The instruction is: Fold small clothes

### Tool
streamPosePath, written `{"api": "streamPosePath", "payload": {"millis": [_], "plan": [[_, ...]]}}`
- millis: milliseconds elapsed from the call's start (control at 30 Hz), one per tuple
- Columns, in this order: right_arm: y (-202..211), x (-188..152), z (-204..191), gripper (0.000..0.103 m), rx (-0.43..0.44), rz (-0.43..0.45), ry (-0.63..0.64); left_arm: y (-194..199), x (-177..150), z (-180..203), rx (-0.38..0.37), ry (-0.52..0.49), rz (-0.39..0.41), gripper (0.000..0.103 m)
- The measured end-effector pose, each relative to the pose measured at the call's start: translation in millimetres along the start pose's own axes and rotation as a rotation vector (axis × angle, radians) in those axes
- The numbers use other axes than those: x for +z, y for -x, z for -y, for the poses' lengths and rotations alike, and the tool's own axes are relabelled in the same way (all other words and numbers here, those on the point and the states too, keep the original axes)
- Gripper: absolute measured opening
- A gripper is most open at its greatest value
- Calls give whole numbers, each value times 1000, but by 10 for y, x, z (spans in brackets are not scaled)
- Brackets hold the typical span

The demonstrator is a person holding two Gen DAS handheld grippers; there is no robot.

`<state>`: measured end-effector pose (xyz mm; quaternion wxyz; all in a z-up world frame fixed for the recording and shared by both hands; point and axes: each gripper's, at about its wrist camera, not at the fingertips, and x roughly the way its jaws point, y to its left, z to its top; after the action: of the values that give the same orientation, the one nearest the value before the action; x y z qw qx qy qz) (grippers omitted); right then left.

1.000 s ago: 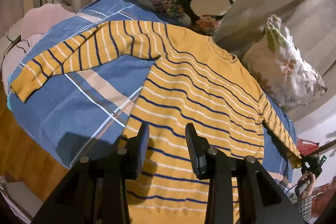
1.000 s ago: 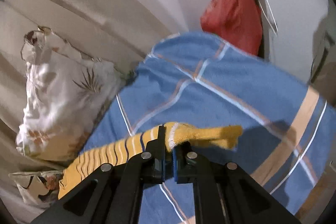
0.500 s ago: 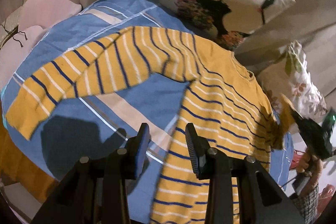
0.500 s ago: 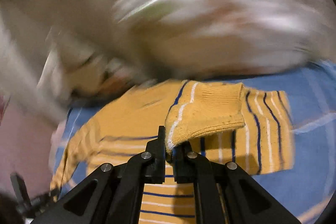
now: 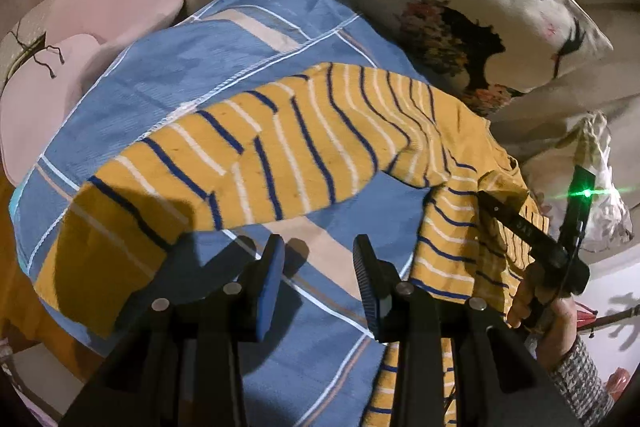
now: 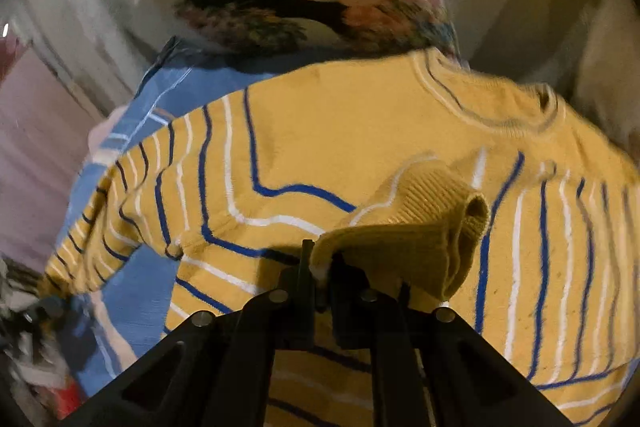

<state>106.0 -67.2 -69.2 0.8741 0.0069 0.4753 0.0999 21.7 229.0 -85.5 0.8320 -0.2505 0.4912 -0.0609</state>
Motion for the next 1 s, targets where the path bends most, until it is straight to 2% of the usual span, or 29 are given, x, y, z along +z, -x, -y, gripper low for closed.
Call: {"api": "streamPosePath", "payload": {"millis": [33, 67, 100, 167, 300, 400, 467, 567, 633, 700, 833, 900, 1000], "plan": [[13, 0, -72, 13, -30, 17, 40, -6, 12, -15, 2, 2, 0, 34], [31, 3, -142, 24, -60, 29, 87, -13, 21, -27, 4, 4, -1, 34], [43, -5, -246, 40, -78, 42, 146, -30, 36, -40, 6, 8, -4, 34], [51, -53, -481, 54, -124, 62, 286, -47, 46, -62, 5, 15, -9, 34], [12, -297, -1033, 55, -206, 96, 631, 4, 84, -154, 3, 37, 8, 34], [-28, -432, -1258, 55, -211, 94, 753, 119, 137, -268, 11, 57, 37, 34], [-10, -449, -1260, 55, -205, 93, 744, 198, 172, -352, 20, 70, 58, 34], [7, -330, -1223, 55, -177, 69, 638, 315, 202, -558, 57, 106, 92, 35], [96, -235, -1216, 55, -98, 60, 538, 386, 202, -757, 86, 151, 112, 34], [198, -198, -1335, 55, 4, 54, 496, 476, 201, -989, 119, 206, 136, 34], [271, -299, -1924, 55, 192, 31, 567, 697, 194, -1388, 179, 301, 187, 34], [198, -334, -2229, 55, 319, -30, 557, 837, 178, -1552, 199, 330, 216, 34], [67, -415, -2592, 55, 445, -112, 505, 998, 125, -1752, 220, 359, 238, 34]]}}
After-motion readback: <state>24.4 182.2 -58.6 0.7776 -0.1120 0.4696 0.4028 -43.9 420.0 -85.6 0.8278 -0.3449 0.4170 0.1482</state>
